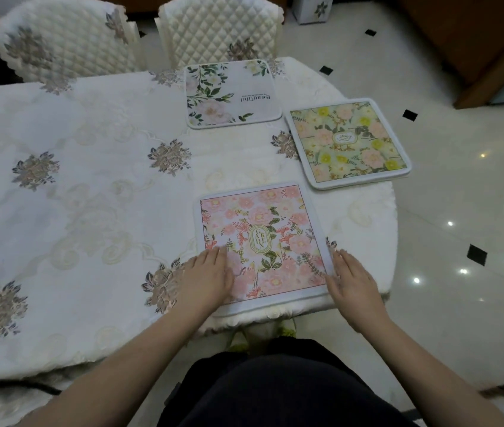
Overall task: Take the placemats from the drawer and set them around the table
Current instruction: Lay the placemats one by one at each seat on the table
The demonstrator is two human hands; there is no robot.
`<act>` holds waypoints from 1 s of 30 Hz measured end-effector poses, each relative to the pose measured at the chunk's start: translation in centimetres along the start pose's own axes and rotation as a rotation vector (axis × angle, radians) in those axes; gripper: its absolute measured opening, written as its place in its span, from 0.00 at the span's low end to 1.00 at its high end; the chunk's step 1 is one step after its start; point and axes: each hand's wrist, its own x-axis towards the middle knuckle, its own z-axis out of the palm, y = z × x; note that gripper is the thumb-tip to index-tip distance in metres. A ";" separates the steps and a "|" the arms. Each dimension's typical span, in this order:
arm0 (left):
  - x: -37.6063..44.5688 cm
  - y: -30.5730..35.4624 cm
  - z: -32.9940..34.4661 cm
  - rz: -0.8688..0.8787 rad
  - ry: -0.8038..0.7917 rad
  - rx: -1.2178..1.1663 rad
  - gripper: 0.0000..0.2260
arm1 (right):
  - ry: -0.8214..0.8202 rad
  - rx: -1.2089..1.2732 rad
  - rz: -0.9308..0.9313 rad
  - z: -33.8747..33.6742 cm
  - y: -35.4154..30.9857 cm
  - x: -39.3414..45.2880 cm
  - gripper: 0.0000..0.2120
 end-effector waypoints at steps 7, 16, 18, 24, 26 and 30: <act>5.0 7.3 -2.3 0.261 -0.030 -0.085 0.26 | 0.064 0.098 0.177 -1.9 0.0 -2.7 0.27; 6.7 18.3 -3.8 0.619 -0.050 -0.090 0.26 | 0.278 0.110 0.325 -4.7 1.3 -6.4 0.28; 6.6 19.8 -3.6 0.679 -0.063 -0.066 0.27 | 0.315 0.071 0.364 -5.5 2.2 -7.6 0.28; 6.1 25.4 -3.6 0.852 -0.075 -0.006 0.35 | 0.404 -0.014 0.545 -7.2 7.1 -11.0 0.32; 6.2 27.8 -3.5 0.888 -0.102 0.012 0.31 | 0.401 -0.014 0.607 -7.5 8.9 -12.0 0.33; 6.0 32.9 -3.3 0.923 -0.134 0.051 0.30 | 0.418 -0.004 0.677 -8.2 12.6 -13.9 0.33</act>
